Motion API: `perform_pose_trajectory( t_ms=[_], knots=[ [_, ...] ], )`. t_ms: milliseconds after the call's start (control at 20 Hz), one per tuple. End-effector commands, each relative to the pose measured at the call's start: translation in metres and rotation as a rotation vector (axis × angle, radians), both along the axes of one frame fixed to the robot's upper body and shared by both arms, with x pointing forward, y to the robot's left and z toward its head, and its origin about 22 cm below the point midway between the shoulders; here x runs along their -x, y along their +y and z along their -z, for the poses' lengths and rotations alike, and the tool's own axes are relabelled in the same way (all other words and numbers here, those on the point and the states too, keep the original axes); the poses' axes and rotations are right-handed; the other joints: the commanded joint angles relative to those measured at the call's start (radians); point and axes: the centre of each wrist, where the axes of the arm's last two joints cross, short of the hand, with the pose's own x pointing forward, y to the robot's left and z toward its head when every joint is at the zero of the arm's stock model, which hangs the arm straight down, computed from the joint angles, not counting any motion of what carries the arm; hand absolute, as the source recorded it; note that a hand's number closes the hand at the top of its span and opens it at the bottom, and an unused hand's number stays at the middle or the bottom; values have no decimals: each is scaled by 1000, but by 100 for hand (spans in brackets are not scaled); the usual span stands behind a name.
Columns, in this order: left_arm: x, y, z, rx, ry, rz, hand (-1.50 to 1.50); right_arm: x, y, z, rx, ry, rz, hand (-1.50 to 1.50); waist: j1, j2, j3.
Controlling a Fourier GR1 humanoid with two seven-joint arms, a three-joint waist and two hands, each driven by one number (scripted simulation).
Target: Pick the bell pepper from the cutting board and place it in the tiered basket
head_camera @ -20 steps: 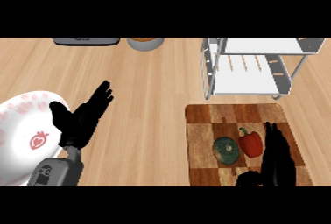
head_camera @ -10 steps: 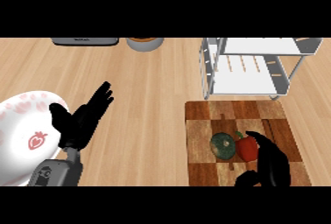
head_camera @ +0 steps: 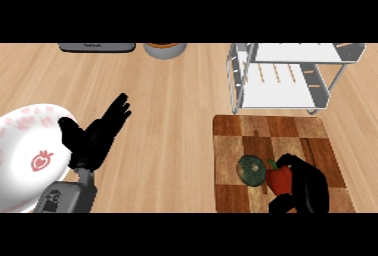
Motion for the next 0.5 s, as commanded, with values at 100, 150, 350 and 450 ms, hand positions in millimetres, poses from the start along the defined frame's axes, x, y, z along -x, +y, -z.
perform_pose_trajectory(
  t_ms=[100,150,350,450],
  knots=[
    [0,6,4,-7,1,-5,0,-7,-68,-8,47,105,9,150,9,16,27],
    [-2,-7,5,0,-7,-1,0,-22,-93,-32,45,156,33,150,10,18,26],
    [9,-11,-9,-2,0,-13,0,-23,-140,-46,-6,241,12,150,16,14,27],
    [6,-11,4,3,8,-17,0,-25,-160,-58,-5,213,-8,150,10,16,27]
  ],
)
